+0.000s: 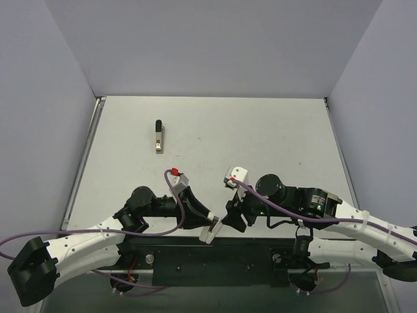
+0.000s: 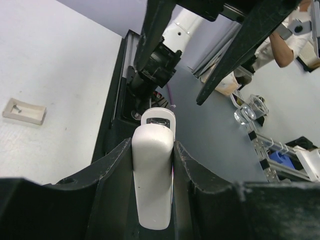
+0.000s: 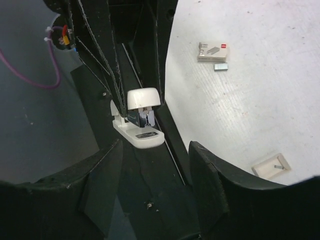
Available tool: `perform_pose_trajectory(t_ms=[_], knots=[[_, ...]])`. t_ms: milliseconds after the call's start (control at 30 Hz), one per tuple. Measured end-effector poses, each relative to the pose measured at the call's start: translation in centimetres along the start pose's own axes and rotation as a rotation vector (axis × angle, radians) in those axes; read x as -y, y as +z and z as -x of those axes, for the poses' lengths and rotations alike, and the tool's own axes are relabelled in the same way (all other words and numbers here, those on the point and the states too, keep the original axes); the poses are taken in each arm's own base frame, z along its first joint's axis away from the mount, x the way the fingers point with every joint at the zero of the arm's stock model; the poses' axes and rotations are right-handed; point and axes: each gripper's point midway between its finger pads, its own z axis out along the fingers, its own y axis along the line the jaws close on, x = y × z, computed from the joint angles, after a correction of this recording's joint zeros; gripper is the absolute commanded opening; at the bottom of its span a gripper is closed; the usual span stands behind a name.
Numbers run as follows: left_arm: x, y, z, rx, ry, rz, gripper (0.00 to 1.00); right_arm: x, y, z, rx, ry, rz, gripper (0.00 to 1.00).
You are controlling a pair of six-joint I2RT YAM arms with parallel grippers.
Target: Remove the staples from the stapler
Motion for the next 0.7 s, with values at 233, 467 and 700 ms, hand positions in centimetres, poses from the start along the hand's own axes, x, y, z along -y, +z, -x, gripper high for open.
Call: perform_pose_trajectory(t_ms=[233, 467, 700], knots=[[1.5, 0.4, -0.6, -0.034, 0.045, -0.064, 0.0, -1.6, 1.3, -0.5, -0.074, -0.015, 0.091, 0.46], [1.8, 0.5, -0.7, -0.039, 0.065, -0.076, 0.0, -2.2, 1.9, -1.1, -0.112, -0.016, 0.129, 0.41], [1.8, 0.5, -0.7, -0.038, 0.079, -0.077, 0.0, -2.8, 2.1, -1.4, -0.131, -0.015, 0.165, 0.32]])
